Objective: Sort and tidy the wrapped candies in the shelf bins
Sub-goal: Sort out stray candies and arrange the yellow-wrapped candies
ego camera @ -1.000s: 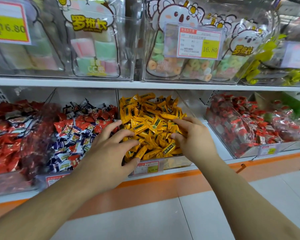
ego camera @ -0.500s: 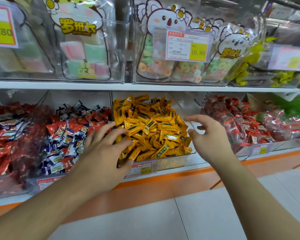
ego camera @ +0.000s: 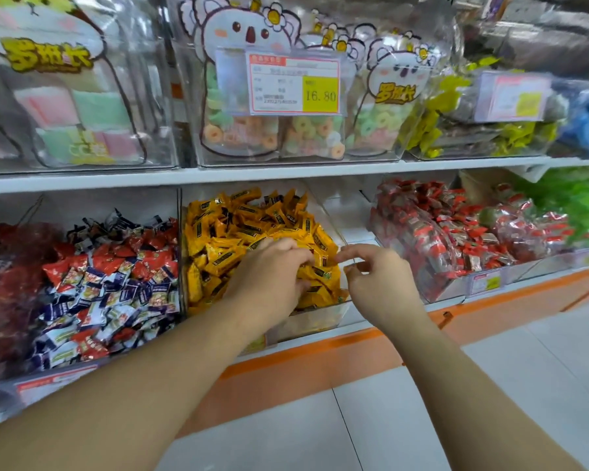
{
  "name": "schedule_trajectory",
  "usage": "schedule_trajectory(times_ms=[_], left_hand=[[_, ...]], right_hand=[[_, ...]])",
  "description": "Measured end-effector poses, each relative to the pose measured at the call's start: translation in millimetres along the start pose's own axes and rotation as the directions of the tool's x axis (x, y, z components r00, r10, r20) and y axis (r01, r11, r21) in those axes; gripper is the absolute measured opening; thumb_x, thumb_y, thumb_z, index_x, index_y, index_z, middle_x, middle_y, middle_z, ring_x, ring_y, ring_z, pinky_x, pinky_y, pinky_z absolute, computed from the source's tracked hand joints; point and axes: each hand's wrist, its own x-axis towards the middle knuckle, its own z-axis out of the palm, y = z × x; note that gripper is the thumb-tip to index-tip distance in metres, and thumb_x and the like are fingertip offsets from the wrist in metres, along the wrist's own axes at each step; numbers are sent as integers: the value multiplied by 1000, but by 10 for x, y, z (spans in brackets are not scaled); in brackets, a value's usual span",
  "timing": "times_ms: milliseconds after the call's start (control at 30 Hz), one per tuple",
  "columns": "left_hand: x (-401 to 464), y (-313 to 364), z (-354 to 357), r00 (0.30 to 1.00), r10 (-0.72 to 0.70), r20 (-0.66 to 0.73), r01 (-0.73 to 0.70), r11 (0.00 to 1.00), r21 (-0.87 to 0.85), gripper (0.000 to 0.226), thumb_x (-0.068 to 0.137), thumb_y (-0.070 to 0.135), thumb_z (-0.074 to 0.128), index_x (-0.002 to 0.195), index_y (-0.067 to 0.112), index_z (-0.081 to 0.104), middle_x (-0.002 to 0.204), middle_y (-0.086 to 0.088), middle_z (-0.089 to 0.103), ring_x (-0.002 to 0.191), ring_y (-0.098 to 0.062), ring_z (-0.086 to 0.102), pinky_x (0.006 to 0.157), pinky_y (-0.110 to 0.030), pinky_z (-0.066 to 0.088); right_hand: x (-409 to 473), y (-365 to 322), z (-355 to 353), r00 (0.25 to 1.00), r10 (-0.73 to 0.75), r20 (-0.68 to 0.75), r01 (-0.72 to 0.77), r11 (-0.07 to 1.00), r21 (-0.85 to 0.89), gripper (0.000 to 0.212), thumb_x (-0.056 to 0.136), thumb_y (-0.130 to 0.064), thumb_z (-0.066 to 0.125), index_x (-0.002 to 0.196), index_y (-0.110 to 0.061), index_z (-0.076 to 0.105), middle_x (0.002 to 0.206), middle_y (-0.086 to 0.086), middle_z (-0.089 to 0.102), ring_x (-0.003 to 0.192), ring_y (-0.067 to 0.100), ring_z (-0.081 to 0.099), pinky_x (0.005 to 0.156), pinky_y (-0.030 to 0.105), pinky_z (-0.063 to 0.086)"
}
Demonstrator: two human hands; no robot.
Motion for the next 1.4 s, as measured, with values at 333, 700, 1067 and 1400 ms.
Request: schedule_trajectory(times_ms=[333, 700, 1067, 1400], left_hand=[[-74, -283, -205, 995, -71, -66, 68, 997, -44, 24, 95, 35, 72, 117, 30, 75, 113, 9, 63, 108, -17, 60, 88, -37, 54], [-211, -253, -338, 993, -1, -114, 12, 996, 92, 34, 99, 44, 58, 132, 38, 64, 127, 15, 54, 125, -14, 39, 111, -43, 32], [-159, -273, -240, 999, -17, 37, 13, 995, 97, 33, 94, 41, 71, 127, 39, 67, 114, 19, 51, 108, -20, 53, 89, -40, 52], [-301, -391, -485, 996, -86, 26, 78, 974, 210, 39, 98, 46, 63, 135, 35, 63, 127, 10, 55, 125, -18, 49, 103, -38, 44]], right_hand=[[17, 7, -6, 999, 23, 30, -24, 999, 24, 34, 92, -3, 55, 94, -29, 77, 77, -2, 69, 39, 5, 50, 37, 14, 33], [1, -89, -9, 998, 56, 41, -57, 998, 34, 30, 94, -7, 56, 95, -30, 75, 66, 7, 69, 32, 9, 39, 34, 22, 32], [18, -65, -25, 997, 56, 53, -56, 998, -9, 27, 93, -10, 57, 94, -30, 74, 69, 6, 71, 37, 11, 41, 39, 27, 41], [-19, -101, -10, 996, 60, 66, -60, 998, -11, 30, 91, -7, 54, 97, -29, 74, 65, 5, 67, 31, 9, 39, 34, 22, 33]])
